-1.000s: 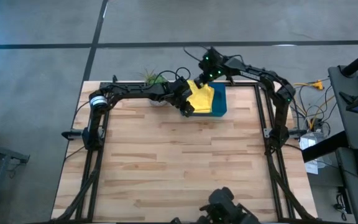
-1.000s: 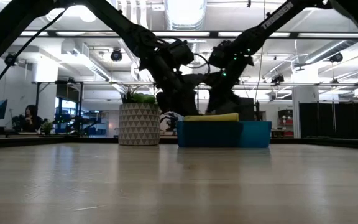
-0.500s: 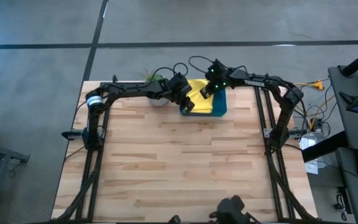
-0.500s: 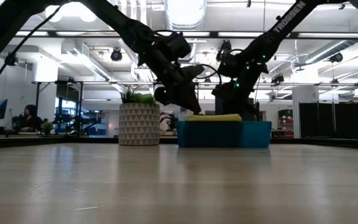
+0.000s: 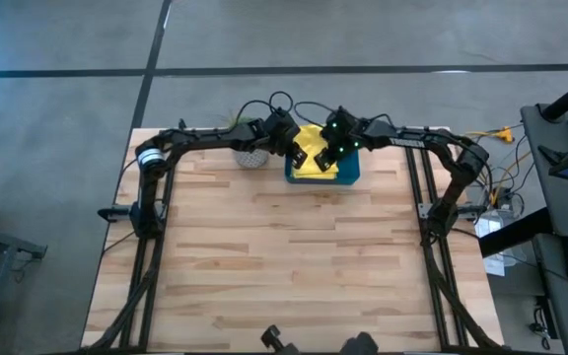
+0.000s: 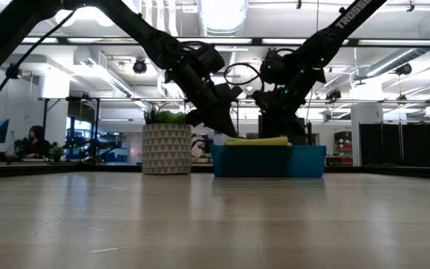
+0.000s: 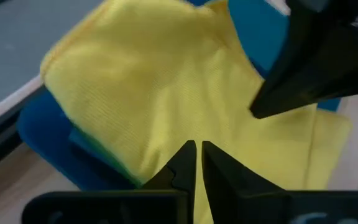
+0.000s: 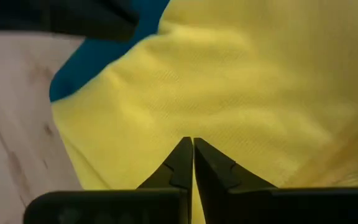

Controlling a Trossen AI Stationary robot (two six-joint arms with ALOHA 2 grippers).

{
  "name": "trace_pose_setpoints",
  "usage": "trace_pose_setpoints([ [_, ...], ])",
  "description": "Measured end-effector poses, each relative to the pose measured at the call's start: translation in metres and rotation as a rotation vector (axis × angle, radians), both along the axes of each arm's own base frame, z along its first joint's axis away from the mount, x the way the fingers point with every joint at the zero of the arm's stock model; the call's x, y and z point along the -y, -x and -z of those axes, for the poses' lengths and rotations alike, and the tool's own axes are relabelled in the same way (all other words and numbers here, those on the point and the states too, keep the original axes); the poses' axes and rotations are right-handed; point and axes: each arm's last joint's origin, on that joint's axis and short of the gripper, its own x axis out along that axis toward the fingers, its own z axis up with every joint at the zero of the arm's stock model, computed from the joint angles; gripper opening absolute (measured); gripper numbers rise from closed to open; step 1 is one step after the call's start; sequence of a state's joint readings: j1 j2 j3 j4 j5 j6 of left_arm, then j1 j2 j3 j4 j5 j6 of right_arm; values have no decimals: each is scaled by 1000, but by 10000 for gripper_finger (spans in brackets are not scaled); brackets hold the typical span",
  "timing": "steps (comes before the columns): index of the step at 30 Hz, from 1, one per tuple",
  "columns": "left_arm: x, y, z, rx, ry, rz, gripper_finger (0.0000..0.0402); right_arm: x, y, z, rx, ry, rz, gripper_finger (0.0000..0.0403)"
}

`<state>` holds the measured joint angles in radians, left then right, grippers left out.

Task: Fold microfiber towels
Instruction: Fold the yellow microfiber towel on top of the green microfiber towel into the dark blue bin

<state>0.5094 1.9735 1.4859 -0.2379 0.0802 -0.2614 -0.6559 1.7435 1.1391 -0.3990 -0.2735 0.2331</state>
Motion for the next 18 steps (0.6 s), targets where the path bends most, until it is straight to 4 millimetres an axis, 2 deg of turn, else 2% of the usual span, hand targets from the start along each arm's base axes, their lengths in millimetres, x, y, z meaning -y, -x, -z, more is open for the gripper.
trace_pose_setpoints([
  [10, -19, 4, 8, 20, 12, -88, 0, -27, -2, 20, -33, -39, -26, 9],
  [14, -20, 5, 8, 16, -13, -126, 0, -35, 1, 17, -4, -27, -25, 9],
  [18, -21, 5, 7, 11, -23, -133, 0, -40, 9, 5, 10, 34, 13, 9],
])
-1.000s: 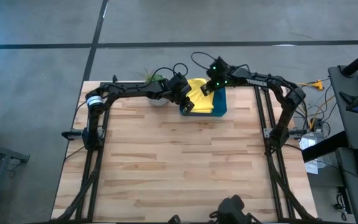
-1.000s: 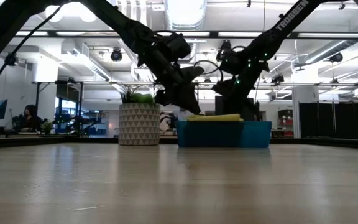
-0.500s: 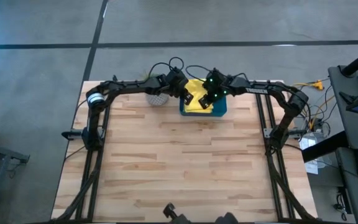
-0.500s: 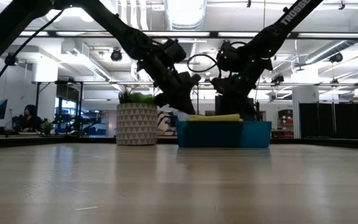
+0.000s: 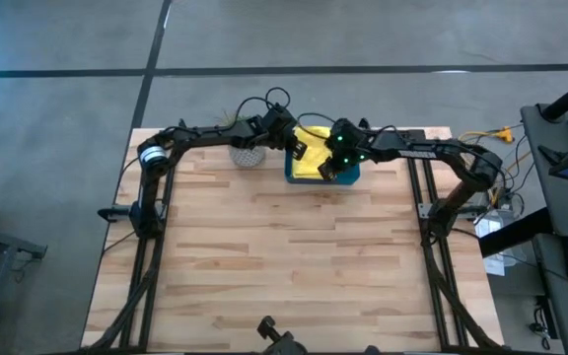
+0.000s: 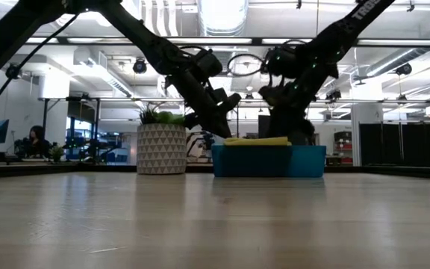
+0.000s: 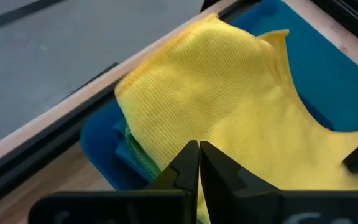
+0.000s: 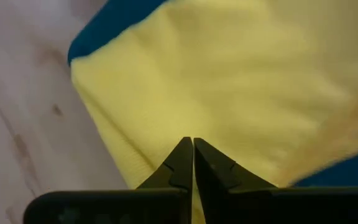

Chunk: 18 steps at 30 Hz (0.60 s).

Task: Fold microfiber towels
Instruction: Fold the yellow microfiber towel on top of the green microfiber towel into the dark blue bin, then return to Home Position

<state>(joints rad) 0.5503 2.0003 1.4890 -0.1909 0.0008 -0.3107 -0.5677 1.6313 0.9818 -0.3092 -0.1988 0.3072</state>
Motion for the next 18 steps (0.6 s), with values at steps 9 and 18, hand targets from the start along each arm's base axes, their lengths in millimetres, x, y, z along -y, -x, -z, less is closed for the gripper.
trace_pose_setpoints([
  [9, 2, 5, -64, 144, -123, 13, 0, -8, 32, -61, 143, 217, 10, 9],
  [18, 53, 47, -155, 344, -250, 245, 0, -53, 64, -117, 584, 270, -248, 9],
])
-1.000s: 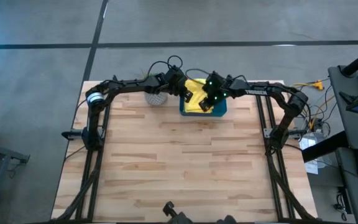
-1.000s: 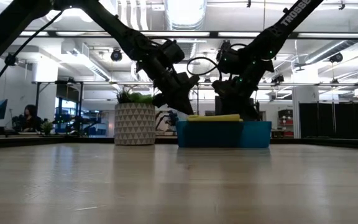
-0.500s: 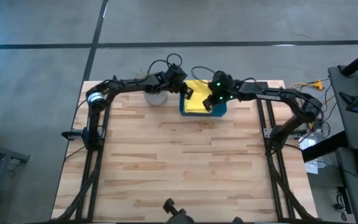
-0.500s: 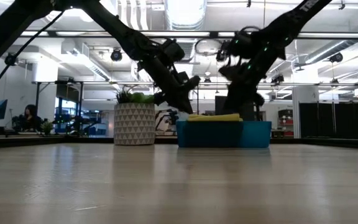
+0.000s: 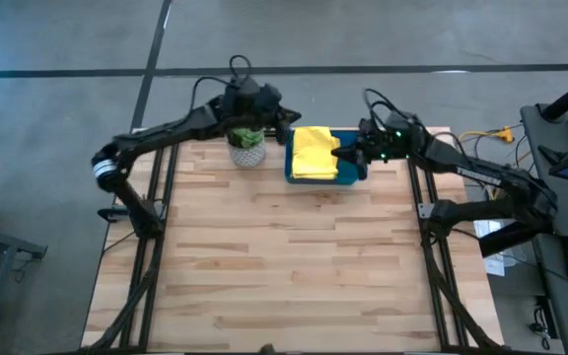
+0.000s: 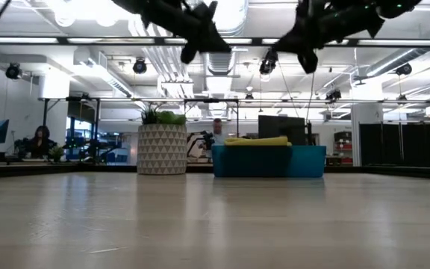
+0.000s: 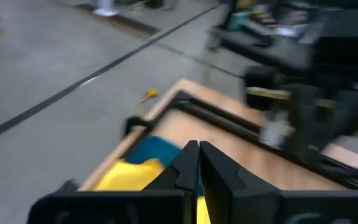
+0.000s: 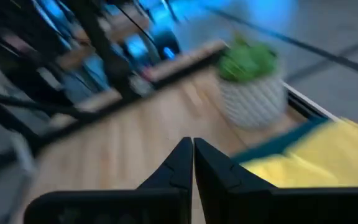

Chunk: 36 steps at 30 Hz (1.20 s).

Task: Fold microfiber towels
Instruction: Return to Home Position

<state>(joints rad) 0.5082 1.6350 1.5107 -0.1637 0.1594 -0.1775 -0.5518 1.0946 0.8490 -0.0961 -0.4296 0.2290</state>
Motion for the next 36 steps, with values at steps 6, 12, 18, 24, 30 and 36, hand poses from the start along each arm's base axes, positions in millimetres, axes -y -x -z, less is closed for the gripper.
trace_pose_setpoints([
  [6, 45, 10, -1, 4, 6, 123, 0, -26, -10, 4, 288, -126, -47, 9],
  [12, 79, 3, 3, 135, 30, 204, 0, -43, -39, -9, 593, -146, -200, 9],
  [18, 96, 25, -24, 297, -13, 228, 0, -41, -31, -58, 775, 7, -208, 9],
  [24, 120, 102, -53, 434, -100, 88, 0, -61, 41, -104, 891, 162, -54, 9],
  [30, 150, 178, -24, 675, -69, -43, 0, -87, 114, -92, 1011, 176, 166, 9],
  [36, 154, 211, 36, 802, 9, -151, 0, -96, 160, -56, 1000, 125, 299, 9],
])
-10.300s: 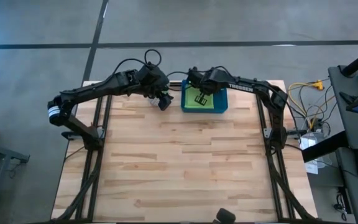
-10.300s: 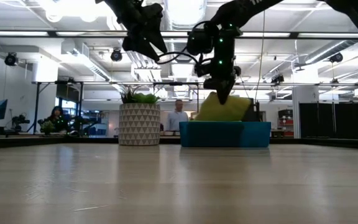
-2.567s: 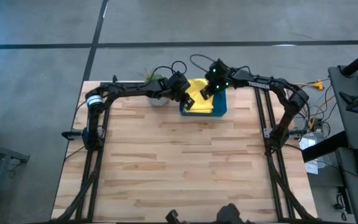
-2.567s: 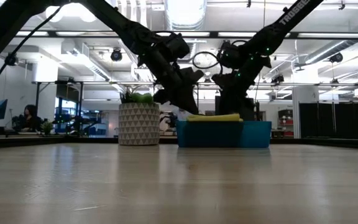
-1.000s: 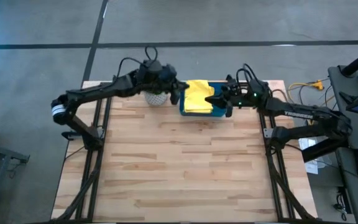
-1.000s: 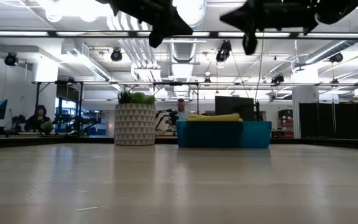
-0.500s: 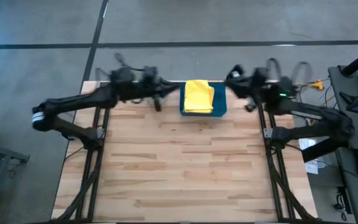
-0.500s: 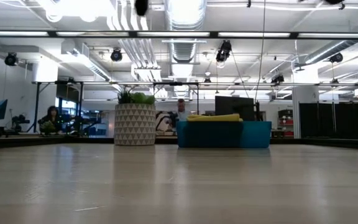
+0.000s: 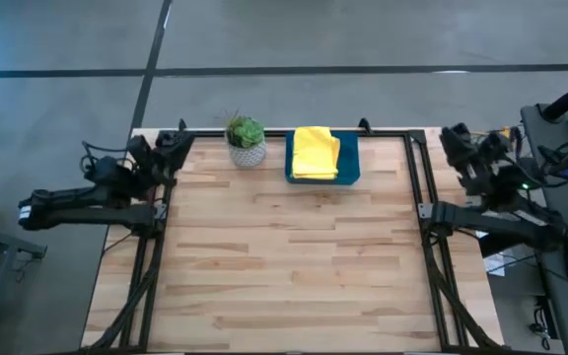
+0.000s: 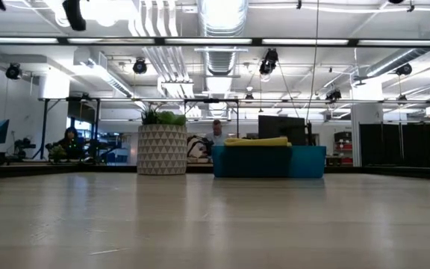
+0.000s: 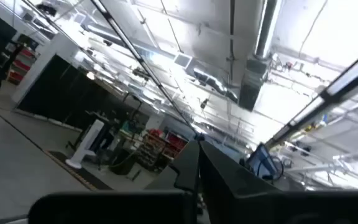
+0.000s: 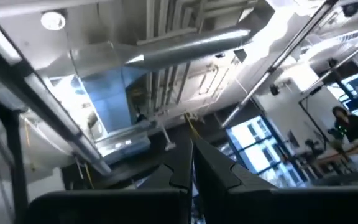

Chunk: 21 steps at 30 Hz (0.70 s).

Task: Fold microfiber towels
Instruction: Return to Home Position

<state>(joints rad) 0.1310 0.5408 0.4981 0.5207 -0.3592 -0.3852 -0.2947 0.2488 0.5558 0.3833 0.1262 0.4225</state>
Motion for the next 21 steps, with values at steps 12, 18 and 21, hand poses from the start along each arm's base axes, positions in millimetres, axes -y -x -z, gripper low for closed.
trace_pose_setpoints([
  [12, 6, 56, 48, 147, 65, -32, 0, -9, 31, 18, -25, -103, -41, 9],
  [18, 4, 50, 93, 152, 129, -42, 0, -3, 13, 56, 167, -134, -116, 9],
  [21, 4, 42, 109, 183, 196, 7, 0, 0, 2, 82, 199, -179, -155, 9],
])
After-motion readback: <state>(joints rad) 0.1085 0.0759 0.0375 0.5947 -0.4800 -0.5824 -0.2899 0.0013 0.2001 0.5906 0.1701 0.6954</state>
